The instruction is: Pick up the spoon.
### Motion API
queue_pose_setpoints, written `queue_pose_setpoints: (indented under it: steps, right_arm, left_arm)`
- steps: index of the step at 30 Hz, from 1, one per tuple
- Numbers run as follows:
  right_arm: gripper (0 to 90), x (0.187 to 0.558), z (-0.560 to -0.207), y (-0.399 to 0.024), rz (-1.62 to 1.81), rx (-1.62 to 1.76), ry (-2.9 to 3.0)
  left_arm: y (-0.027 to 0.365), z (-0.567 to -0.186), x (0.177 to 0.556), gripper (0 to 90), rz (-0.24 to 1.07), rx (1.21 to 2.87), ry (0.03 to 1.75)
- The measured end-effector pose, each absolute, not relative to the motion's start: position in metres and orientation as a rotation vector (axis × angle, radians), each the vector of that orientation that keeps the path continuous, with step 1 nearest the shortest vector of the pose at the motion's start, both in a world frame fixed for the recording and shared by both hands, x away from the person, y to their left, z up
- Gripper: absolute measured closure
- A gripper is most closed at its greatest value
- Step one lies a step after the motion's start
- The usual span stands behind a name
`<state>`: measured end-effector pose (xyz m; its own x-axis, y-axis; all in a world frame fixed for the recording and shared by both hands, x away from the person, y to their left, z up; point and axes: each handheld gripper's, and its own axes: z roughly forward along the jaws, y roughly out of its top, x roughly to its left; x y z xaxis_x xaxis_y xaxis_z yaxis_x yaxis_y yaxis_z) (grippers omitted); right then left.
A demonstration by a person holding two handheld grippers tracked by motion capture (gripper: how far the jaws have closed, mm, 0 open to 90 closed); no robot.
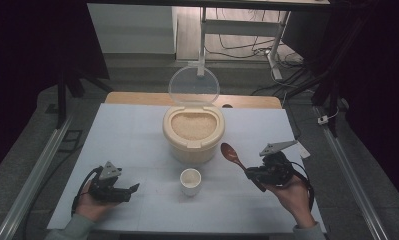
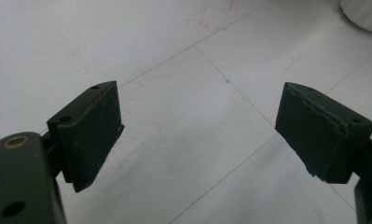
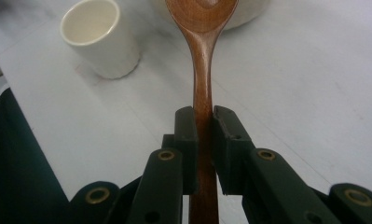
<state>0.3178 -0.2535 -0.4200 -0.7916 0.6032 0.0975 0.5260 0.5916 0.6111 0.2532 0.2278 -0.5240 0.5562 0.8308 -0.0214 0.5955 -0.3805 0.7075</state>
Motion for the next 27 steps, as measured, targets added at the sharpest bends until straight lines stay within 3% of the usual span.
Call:
queue_pose_setpoints:
  steps: [27]
  right_arm:
    - [80.2, 0.308, -0.427, -0.208, 0.976, 0.694, 2.835]
  left_arm:
    - [0.227, -0.523, 0.252, 14.0, 0.452, 2.113, 1.133]
